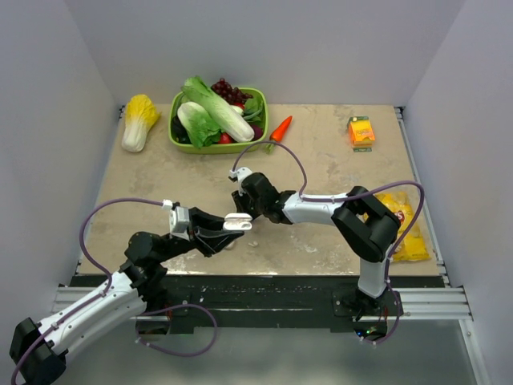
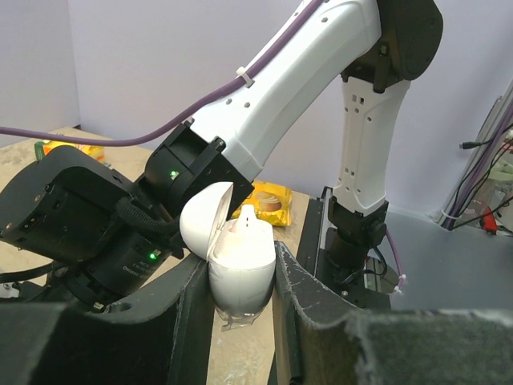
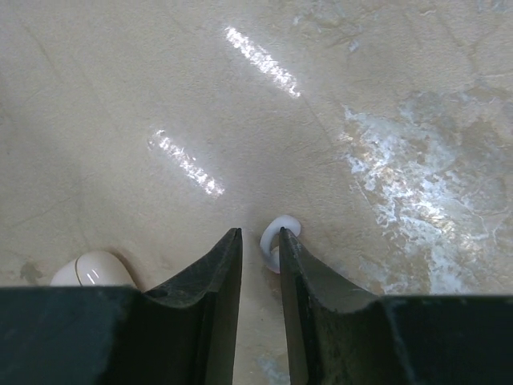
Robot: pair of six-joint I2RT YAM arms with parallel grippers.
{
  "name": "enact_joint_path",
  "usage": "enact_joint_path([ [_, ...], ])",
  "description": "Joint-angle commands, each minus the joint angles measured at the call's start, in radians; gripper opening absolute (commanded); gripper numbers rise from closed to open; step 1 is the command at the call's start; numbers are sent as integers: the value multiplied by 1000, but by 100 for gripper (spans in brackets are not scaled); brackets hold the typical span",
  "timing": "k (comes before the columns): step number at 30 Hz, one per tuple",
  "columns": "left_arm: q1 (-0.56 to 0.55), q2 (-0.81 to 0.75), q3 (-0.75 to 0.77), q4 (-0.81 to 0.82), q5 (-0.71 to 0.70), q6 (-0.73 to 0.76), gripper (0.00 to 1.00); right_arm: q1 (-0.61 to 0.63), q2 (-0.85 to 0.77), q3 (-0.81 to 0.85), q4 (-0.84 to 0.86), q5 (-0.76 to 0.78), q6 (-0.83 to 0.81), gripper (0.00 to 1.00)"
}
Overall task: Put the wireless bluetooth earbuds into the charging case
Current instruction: Pick up the earbud from the center of the board, then place the earbud in the charging case.
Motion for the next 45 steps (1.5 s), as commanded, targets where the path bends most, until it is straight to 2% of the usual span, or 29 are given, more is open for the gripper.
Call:
enact_joint_path([
  [1, -6, -4, 1, 49, -6, -11, 0, -5, 9, 21, -28, 54, -9, 27],
  [9, -9, -3, -2, 50, -7, -13, 0, -10, 6, 18, -28, 77, -6, 22],
  [16, -12, -3, -2, 50, -10, -11, 0, -15, -6, 14, -34, 97, 6, 0],
  [18, -12, -2, 2, 47, -13, -10, 0, -16, -29, 1, -34, 126, 22, 0],
  [24, -13, -1, 14, 32, -36, -5, 0, -18, -285, -63, -58, 215, 53, 0],
  [28, -12, 2, 25, -6, -90, -3, 0, -18, -501, -100, -158, 290, 49, 0],
  [32, -10, 48, 24, 7, -145, -16, 0, -13, -703, -109, -210, 279, 7, 0],
  [36, -10, 115, 47, 24, -158, -8, 0, -1, -895, -109, -232, 206, -42, 0],
  [40, -10, 158, 94, 9, -139, 21, 0, 4, -998, -100, -232, 30, -101, 0],
  [42, -10, 194, 122, 4, -90, 53, 0, 4, -1003, -83, -246, -154, -122, 0],
  [44, -9, 223, 151, -5, -43, 76, 0, 23, -985, -46, -295, -278, -142, 0],
  [45, -7, 255, 162, 1, 35, 75, 0, 40, -980, -40, -305, -293, -150, 0],
])
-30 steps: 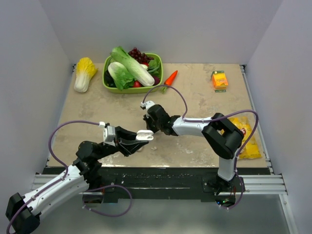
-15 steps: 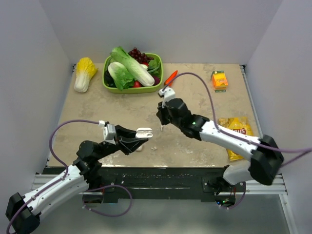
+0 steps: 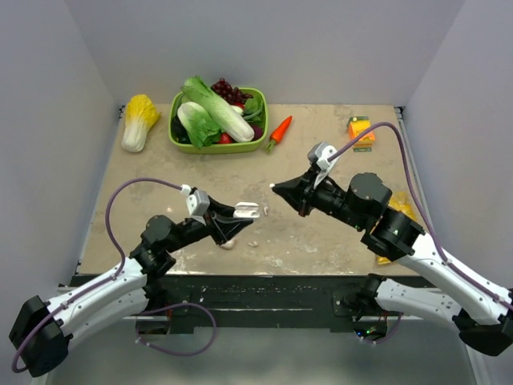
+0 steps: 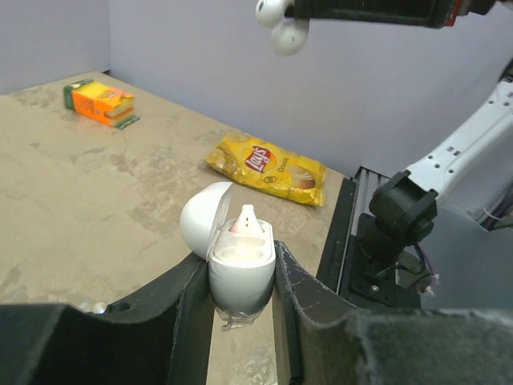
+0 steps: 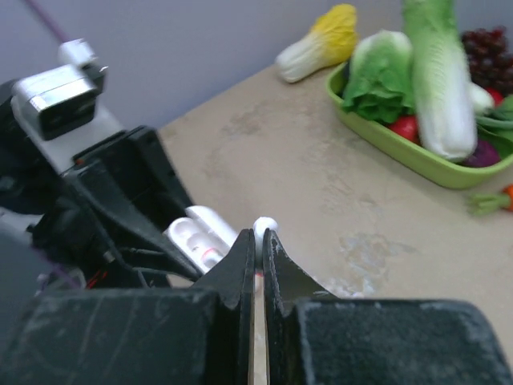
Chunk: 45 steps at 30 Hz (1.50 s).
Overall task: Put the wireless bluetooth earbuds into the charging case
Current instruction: Place the earbud in the charging case.
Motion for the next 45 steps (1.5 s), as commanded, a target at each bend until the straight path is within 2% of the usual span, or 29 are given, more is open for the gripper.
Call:
enact_joint_path([
  [1, -1, 74, 99, 49, 189, 50, 0, 55, 31, 60, -96, -275, -89, 0],
  [6, 1, 151, 146, 78, 347, 30, 0, 109, 19, 69, -135, -278, -114, 0],
  [14, 1, 208, 182, 105, 475, 10, 0, 126, 11, 73, -170, -277, -134, 0],
  [27, 1, 220, 184, 129, 495, 8, 0, 166, 74, 78, -213, -257, -151, 0],
  [45, 1, 220, 179, 143, 480, 7, 0, 187, 85, 67, -174, -257, -129, 0],
])
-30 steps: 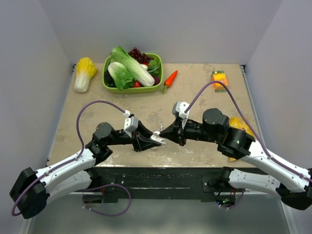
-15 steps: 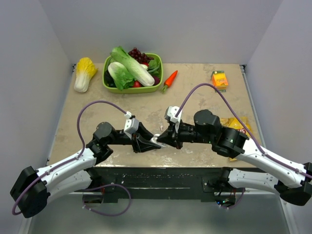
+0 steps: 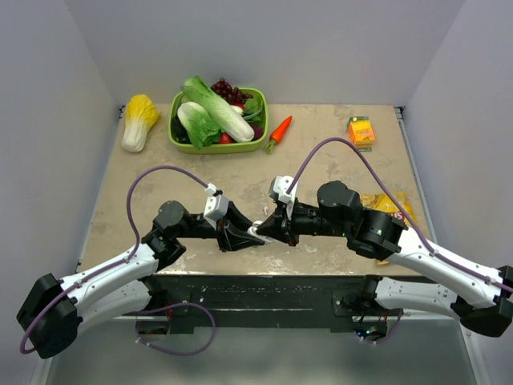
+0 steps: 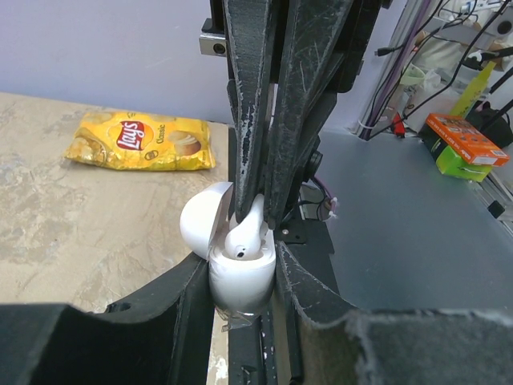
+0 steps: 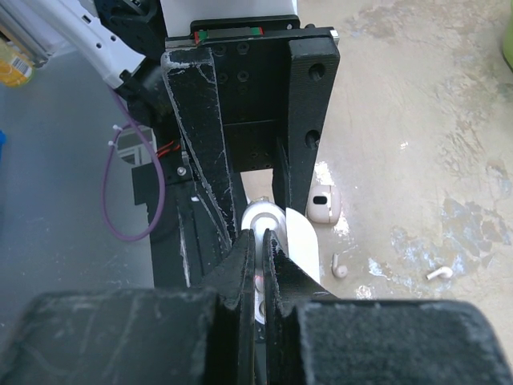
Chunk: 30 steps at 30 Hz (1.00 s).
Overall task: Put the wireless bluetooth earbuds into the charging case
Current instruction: Place the earbud in the charging case.
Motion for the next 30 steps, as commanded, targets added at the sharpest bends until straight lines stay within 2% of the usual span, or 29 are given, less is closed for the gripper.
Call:
enact_joint_path([
  [1, 1, -1, 39, 80, -2, -2, 0, 12, 3, 26, 30, -7, 1, 0],
  [12, 1, -6, 39, 94, -5, -7, 0, 15, 18, 12, 9, 20, 2, 0],
  [13, 1, -7, 41, 94, -7, -5, 0, 15, 13, 9, 13, 25, 5, 2],
  [14, 1, -9, 39, 91, -8, -4, 0, 15, 9, 9, 19, 34, 15, 11],
  [16, 1, -7, 38, 91, -11, -2, 0, 15, 3, 12, 24, 43, 19, 20],
  [17, 1, -9, 35, 91, -10, -2, 0, 15, 1, 15, 22, 46, 22, 27],
  [21, -1, -9, 26, 95, -16, -2, 0, 15, -11, 32, 33, 81, 39, 41],
  [24, 1, -3, 15, 98, -28, -2, 0, 15, -48, 50, 61, 95, 64, 46],
  [27, 1, -3, 6, 102, -39, -5, 0, 15, -135, 50, 122, 218, 99, 48],
  [29, 1, -6, -2, 103, -45, -7, 0, 13, -171, 35, 142, 353, 117, 46],
  [30, 1, -10, -4, 103, -56, -7, 0, 13, -171, 29, 141, 396, 123, 42],
])
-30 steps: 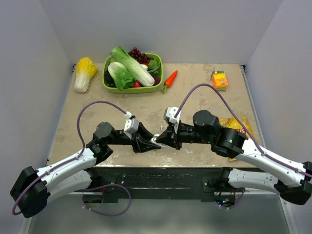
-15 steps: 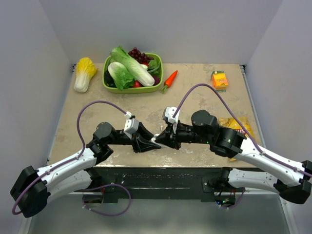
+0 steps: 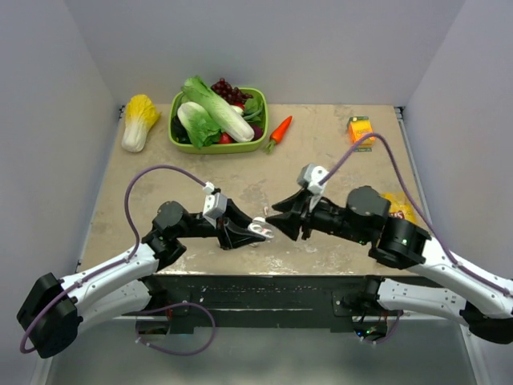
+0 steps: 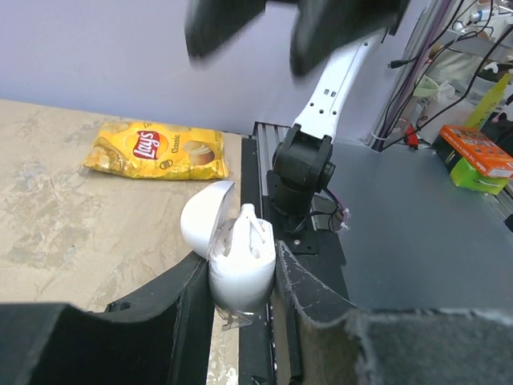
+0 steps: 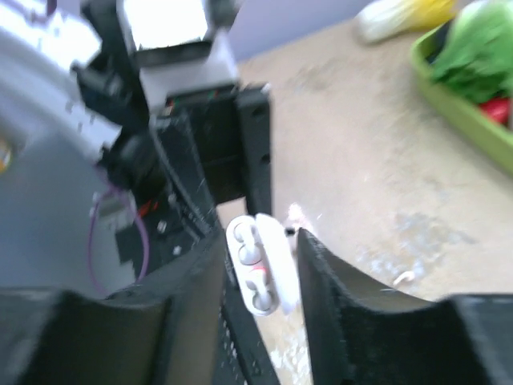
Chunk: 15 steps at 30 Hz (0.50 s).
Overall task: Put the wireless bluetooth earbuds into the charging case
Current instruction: Place the earbud in the charging case, then close the charging case.
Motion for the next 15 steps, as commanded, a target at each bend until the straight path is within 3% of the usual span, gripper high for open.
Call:
enact_joint_path([
  [1, -1, -18, -4, 77, -19, -6, 0, -5, -71, 23, 80, 314, 61, 37],
  [6, -1, -49, -20, 90, -92, -2, 0, -5, 15, 10, 14, 398, 113, 4],
  [15, -1, -60, -35, 101, -154, 7, 0, -5, 76, -3, 44, 321, 128, 0],
])
